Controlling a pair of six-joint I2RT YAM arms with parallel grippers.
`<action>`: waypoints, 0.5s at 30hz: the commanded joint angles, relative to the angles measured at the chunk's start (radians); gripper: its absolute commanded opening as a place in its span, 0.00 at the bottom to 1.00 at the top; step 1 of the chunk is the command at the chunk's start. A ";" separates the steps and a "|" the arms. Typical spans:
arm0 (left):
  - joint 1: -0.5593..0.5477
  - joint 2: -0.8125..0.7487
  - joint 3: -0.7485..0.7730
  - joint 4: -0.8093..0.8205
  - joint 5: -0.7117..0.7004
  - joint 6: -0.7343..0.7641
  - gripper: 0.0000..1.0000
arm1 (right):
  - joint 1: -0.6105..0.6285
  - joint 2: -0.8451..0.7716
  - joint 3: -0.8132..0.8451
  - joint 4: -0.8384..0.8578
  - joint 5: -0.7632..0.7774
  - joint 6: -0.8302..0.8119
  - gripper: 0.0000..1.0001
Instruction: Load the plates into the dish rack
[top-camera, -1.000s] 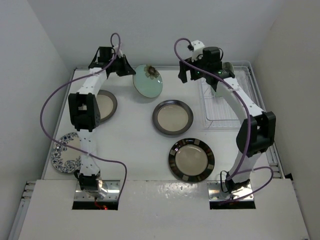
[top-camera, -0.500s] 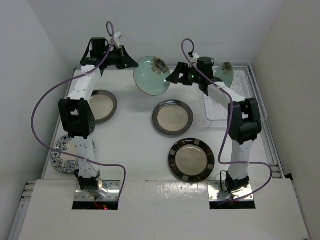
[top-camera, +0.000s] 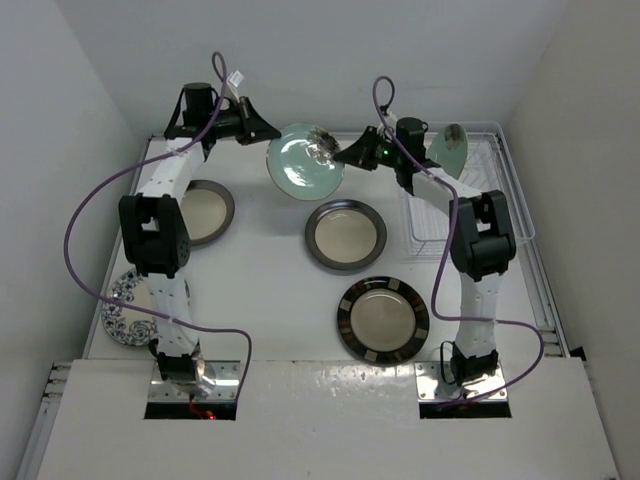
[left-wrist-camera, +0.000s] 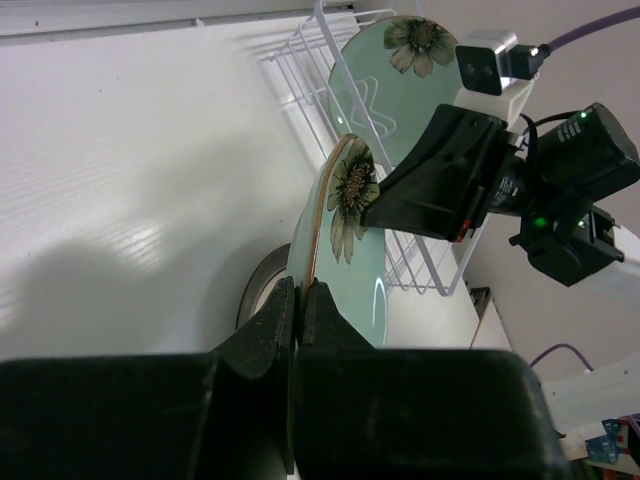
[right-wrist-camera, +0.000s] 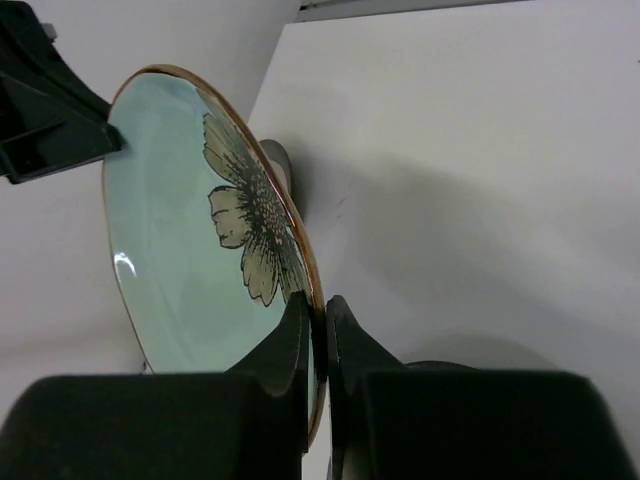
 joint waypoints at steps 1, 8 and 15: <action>-0.027 -0.073 0.005 0.115 0.109 -0.073 0.00 | 0.031 -0.060 -0.019 0.110 -0.020 0.013 0.00; -0.017 -0.064 0.005 0.106 0.086 -0.039 0.72 | 0.002 -0.207 -0.050 0.067 0.033 -0.064 0.00; 0.004 -0.064 0.134 -0.170 -0.151 0.252 1.00 | -0.122 -0.353 0.028 -0.112 0.191 -0.199 0.00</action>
